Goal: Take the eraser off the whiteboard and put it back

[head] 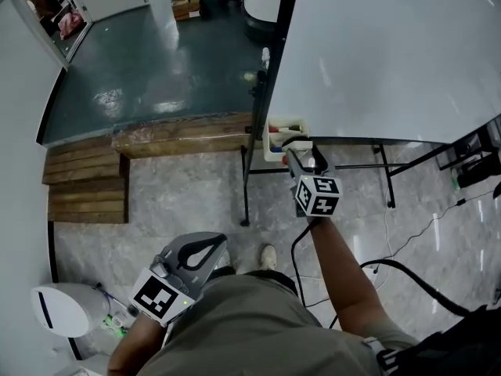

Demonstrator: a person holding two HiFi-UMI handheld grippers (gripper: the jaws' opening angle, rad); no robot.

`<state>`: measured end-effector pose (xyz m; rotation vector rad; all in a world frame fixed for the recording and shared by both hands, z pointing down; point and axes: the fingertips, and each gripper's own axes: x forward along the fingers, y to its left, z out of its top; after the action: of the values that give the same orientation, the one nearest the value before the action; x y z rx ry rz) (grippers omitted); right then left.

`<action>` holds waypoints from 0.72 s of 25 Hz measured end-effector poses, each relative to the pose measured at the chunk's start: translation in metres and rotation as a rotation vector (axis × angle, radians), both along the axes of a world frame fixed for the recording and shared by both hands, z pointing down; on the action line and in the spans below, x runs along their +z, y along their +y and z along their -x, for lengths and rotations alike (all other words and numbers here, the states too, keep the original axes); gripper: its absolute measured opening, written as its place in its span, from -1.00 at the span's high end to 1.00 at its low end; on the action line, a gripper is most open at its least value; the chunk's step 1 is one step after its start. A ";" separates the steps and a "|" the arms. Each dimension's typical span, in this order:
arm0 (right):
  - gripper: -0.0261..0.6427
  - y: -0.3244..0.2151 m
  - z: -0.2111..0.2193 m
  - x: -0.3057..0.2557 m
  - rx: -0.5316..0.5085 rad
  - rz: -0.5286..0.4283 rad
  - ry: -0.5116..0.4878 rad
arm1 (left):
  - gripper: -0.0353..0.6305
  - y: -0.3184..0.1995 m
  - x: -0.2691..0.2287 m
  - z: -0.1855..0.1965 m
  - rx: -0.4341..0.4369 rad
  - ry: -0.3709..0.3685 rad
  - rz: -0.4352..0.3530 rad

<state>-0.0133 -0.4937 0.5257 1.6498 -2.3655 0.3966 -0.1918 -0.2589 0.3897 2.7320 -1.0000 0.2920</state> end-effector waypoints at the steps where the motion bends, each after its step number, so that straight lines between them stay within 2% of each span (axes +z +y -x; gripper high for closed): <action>1: 0.03 -0.004 0.000 0.002 0.013 0.001 -0.003 | 0.88 -0.001 0.000 0.004 -0.002 -0.002 0.002; 12: 0.08 -0.022 0.001 0.015 0.101 0.006 0.025 | 0.88 -0.010 0.003 0.024 -0.003 -0.015 -0.001; 18: 0.14 -0.020 0.002 0.015 0.102 0.002 0.028 | 0.88 -0.016 0.003 0.024 0.006 -0.006 -0.006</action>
<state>-0.0148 -0.5139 0.5407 1.7683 -2.2666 0.3906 -0.2157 -0.2746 0.3924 2.7415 -0.9963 0.2989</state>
